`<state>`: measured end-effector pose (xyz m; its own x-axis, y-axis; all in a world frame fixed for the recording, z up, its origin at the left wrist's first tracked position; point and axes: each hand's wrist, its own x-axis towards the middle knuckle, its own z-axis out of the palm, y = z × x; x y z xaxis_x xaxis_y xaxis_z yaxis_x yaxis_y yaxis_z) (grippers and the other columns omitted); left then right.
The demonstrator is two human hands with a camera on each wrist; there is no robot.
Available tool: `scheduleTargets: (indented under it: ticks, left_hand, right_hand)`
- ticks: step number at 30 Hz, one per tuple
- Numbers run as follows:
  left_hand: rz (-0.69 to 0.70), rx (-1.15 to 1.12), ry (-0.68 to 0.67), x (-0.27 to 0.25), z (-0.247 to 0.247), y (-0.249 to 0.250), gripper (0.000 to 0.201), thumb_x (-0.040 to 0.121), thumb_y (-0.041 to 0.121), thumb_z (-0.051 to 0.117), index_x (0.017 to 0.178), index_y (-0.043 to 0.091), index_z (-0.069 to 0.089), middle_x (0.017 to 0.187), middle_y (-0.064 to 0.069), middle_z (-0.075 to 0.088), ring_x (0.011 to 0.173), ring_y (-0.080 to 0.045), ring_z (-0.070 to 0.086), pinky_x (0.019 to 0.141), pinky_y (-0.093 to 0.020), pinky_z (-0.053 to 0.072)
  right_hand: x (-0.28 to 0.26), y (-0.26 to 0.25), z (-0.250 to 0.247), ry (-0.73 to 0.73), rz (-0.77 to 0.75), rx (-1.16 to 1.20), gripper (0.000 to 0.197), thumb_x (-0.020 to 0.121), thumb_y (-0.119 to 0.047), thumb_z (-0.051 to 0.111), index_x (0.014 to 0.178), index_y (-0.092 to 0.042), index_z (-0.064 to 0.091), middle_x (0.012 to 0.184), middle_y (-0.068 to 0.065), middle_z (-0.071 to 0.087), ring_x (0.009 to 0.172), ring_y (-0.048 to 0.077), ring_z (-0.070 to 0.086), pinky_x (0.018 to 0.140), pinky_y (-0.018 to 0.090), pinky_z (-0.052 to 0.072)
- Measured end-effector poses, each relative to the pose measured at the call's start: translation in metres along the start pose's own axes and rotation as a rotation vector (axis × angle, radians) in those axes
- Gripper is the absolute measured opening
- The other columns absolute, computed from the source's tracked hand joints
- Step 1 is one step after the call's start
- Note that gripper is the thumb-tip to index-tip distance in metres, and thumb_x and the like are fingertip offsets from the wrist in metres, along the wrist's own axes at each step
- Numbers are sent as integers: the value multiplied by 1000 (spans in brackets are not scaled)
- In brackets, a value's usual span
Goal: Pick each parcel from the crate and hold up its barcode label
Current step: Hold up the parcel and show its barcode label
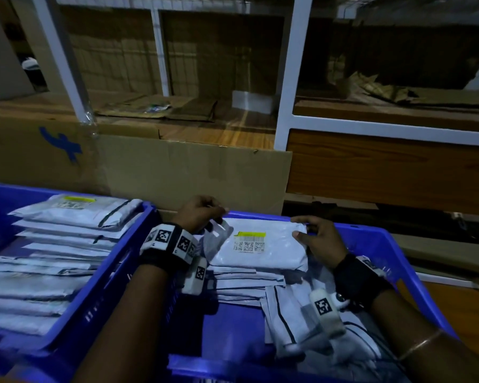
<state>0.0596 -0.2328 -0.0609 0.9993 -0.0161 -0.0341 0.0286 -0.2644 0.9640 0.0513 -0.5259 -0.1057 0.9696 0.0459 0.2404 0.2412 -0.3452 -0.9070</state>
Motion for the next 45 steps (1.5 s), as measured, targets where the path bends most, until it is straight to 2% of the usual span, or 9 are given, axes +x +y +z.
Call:
scheduleTargets:
  ticks: [5, 7, 9, 14, 20, 24, 30, 33, 45]
  left_hand:
    - [-98, 203, -85, -3, 8, -12, 8, 82, 9, 70, 88, 3, 69, 75, -11, 69, 56, -21, 64, 43, -18, 42]
    - [-102, 296, -86, 0, 9, -16, 6, 80, 9, 71, 86, 8, 70, 81, -11, 71, 69, -24, 68, 51, -21, 48]
    - [-97, 421, -93, -1, 12, -18, 7, 79, 10, 71, 84, 15, 69, 85, -9, 72, 76, -21, 68, 53, -20, 47]
    - [-78, 638, -95, 1, 21, -24, 25, 80, 17, 74, 103, 10, 69, 109, -10, 69, 104, -23, 64, 79, -25, 50]
    - [-96, 675, -82, 6, 22, -27, 29, 80, 22, 75, 105, 8, 70, 109, -11, 70, 104, -24, 64, 86, -30, 52]
    - [-84, 697, -71, 7, 22, -28, 27, 85, 32, 68, 101, 10, 73, 107, -8, 70, 106, -23, 63, 86, -27, 49]
    - [-79, 692, -100, 8, 23, -29, 27, 86, 34, 67, 97, 11, 75, 104, -6, 72, 102, -20, 63, 85, -26, 47]
    - [-54, 672, -123, 9, 24, -30, 24, 87, 30, 66, 100, 11, 75, 107, -5, 72, 105, -18, 63, 87, -26, 46]
    - [-56, 659, -73, 14, 24, -30, 27, 90, 27, 64, 105, 7, 70, 106, -12, 70, 100, -24, 64, 81, -27, 46]
  right_hand:
    - [9, -13, 29, -75, -13, -114, 25, 85, 1, 71, 106, -11, 69, 84, -13, 59, 73, -10, 53, 65, 7, 43]
    - [15, -15, 39, -69, -16, -183, 26, 83, -4, 74, 103, -19, 70, 80, -11, 62, 71, 1, 56, 70, 19, 47]
    - [21, -13, 46, -55, -2, -249, 26, 81, -9, 76, 104, -21, 72, 95, -3, 69, 85, 12, 61, 81, 27, 49]
    - [27, -13, 52, -123, -24, -408, 24, 83, -15, 75, 106, -14, 72, 103, -1, 67, 94, 10, 56, 78, 18, 38]
    - [33, -26, 32, -340, -53, -715, 31, 85, -34, 72, 113, -24, 69, 113, 1, 68, 104, 19, 62, 78, 22, 41]
    - [35, -47, 22, -279, -174, -897, 22, 86, -35, 68, 106, -27, 69, 106, 3, 63, 96, 23, 61, 77, 29, 47]
    - [29, -47, 52, -596, -294, -916, 49, 82, -52, 70, 122, -26, 64, 121, 2, 63, 114, 21, 57, 93, 32, 45]
    - [26, -41, 64, -630, -268, -905, 64, 79, -60, 70, 133, -28, 57, 135, -3, 57, 123, 18, 51, 100, 32, 42]
    - [23, -27, 79, -777, -319, -1029, 62, 88, -60, 58, 143, -36, 43, 139, -6, 52, 126, 19, 50, 94, 37, 46]
